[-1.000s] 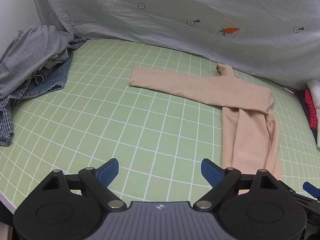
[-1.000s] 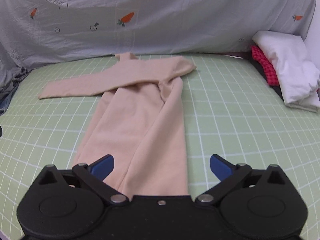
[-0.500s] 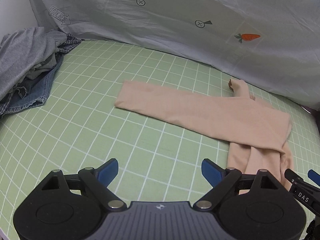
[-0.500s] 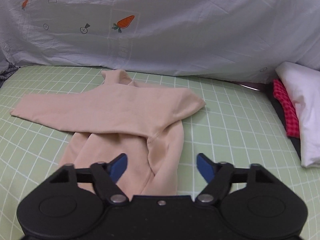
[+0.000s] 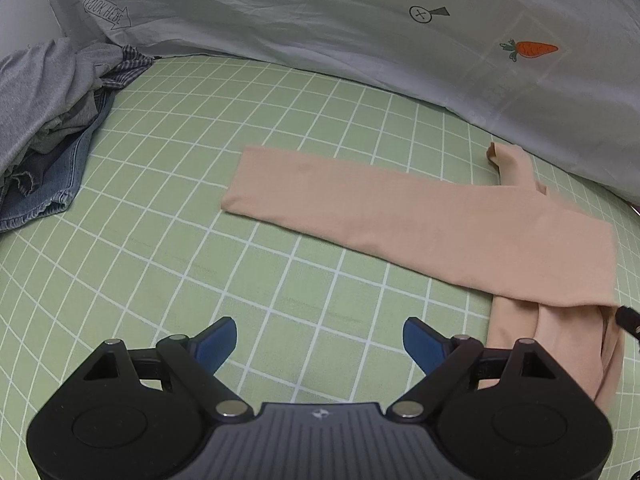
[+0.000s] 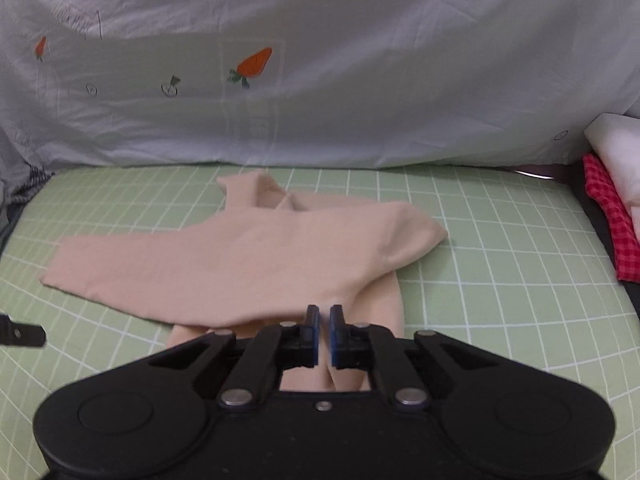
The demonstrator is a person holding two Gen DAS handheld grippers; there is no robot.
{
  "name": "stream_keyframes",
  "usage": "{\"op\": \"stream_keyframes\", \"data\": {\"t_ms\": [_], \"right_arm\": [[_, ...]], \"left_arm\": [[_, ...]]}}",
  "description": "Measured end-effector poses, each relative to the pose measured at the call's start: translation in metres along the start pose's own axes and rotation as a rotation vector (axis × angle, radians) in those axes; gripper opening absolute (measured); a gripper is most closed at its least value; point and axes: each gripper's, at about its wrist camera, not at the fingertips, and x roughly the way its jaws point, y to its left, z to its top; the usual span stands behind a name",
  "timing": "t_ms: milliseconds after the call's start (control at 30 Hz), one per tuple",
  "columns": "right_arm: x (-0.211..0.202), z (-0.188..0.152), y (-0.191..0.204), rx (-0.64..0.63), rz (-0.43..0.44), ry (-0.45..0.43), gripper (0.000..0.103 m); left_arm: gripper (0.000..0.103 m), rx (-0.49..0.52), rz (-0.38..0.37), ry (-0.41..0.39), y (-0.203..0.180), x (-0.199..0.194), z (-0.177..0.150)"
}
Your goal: Fold clothes
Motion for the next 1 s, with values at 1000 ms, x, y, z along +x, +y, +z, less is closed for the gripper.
{"op": "stream_keyframes", "data": {"t_ms": [1000], "right_arm": [[0.004,0.013,0.007,0.083,0.104,-0.013,0.003]], "left_arm": [[0.090,-0.008,0.012,-0.001,0.008,-0.003,0.000]]}}
